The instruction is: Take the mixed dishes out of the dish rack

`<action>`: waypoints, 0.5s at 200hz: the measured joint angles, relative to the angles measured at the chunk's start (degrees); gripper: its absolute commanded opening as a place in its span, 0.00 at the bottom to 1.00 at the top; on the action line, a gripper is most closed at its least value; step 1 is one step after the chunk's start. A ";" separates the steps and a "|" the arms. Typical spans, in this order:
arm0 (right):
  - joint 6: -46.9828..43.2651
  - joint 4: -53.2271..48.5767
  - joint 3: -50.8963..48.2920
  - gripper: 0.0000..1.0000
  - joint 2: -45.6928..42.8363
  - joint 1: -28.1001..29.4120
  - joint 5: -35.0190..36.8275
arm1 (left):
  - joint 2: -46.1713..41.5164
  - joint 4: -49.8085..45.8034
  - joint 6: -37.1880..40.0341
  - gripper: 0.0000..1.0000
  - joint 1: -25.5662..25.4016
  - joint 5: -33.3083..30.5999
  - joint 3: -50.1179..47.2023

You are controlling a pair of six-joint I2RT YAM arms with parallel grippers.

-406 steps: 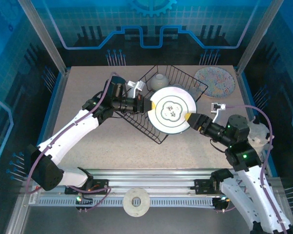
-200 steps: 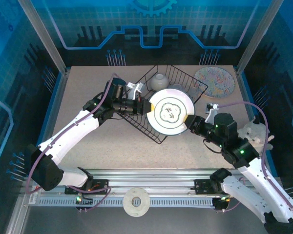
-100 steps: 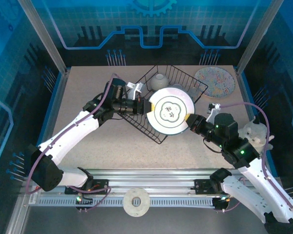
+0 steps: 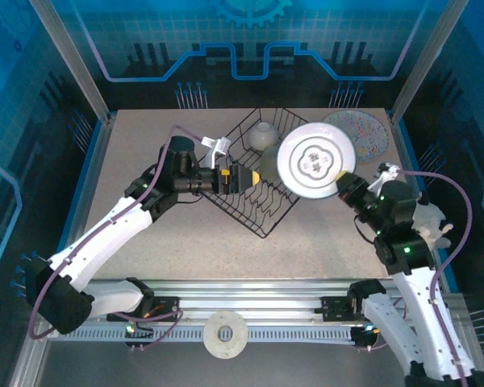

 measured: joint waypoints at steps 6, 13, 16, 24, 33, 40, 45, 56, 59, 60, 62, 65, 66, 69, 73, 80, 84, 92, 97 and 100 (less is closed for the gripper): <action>1.03 1.88 -0.11 0.00 1.09 -2.73 -1.33 | -0.39 0.20 -0.02 0.99 0.00 0.00 -0.31; 2.32 4.11 -0.22 0.00 2.54 -5.49 -2.60 | -0.83 0.35 -0.02 0.99 0.00 0.00 -0.79; 2.91 5.05 -0.26 0.00 3.45 -6.62 -3.21 | -1.01 0.37 0.00 0.99 0.00 0.02 -0.98; 4.24 7.65 -0.26 0.00 5.70 -9.29 -4.31 | -1.46 0.37 0.00 0.99 0.00 0.00 -1.51; 5.40 10.38 -0.24 0.00 8.41 -11.41 -4.79 | -1.95 0.33 0.00 0.99 0.00 0.02 -2.05; 6.23 12.41 -0.22 0.00 10.99 -12.74 -4.83 | -2.40 0.31 0.00 0.99 0.00 0.02 -2.45; 6.80 13.64 -0.17 0.00 12.87 -13.60 -4.90 | -2.71 0.26 0.02 0.99 0.00 0.02 -2.67; 7.91 16.02 -0.13 0.00 16.57 -14.93 -4.85 | -3.50 0.13 0.04 0.99 0.00 0.02 -3.08; 8.26 16.72 -0.13 0.00 17.53 -15.28 -4.79 | -3.72 0.09 0.07 0.99 0.00 0.00 -3.19; 8.37 17.03 -0.13 0.00 17.99 -15.43 -4.70 | -3.78 0.07 0.07 0.99 0.00 0.02 -3.21; 8.55 17.46 -0.13 0.00 18.53 -15.56 -4.66 | -3.96 -0.04 0.07 0.99 0.00 0.02 -3.28; 8.83 18.14 -0.11 0.00 19.52 -15.85 -4.46 | -4.17 -0.11 0.07 0.99 0.00 0.02 -3.37; 8.92 18.32 -0.11 0.00 19.76 -15.91 -4.44 | -4.26 -0.13 0.09 0.99 0.00 0.00 -3.41; 9.20 19.06 -0.11 0.00 20.72 -16.17 -4.15 | -4.50 -0.15 0.11 0.99 0.00 0.02 -3.52; 9.62 19.85 0.02 0.00 22.10 -16.48 -3.69 | -4.74 -0.20 0.17 0.99 0.00 0.02 -3.63; 10.25 20.98 0.46 0.00 24.33 -16.92 -3.13 | -5.22 -0.42 0.31 0.99 0.00 0.02 -3.78; 10.67 21.66 0.74 0.00 25.64 -17.18 -2.89 | -5.40 -0.55 0.48 0.99 0.00 0.02 -3.85; 11.34 23.52 1.29 0.00 28.15 -17.59 -2.32 | -5.73 -0.63 0.50 0.99 0.00 0.02 -3.98; 11.91 24.98 1.66 0.00 30.03 -17.88 -1.90 | -5.88 -0.79 0.52 0.99 0.00 0.02 -4.02; 12.22 25.81 1.86 0.00 30.95 -18.03 -1.75 | -5.90 -0.81 0.55 0.99 0.00 0.02 -4.04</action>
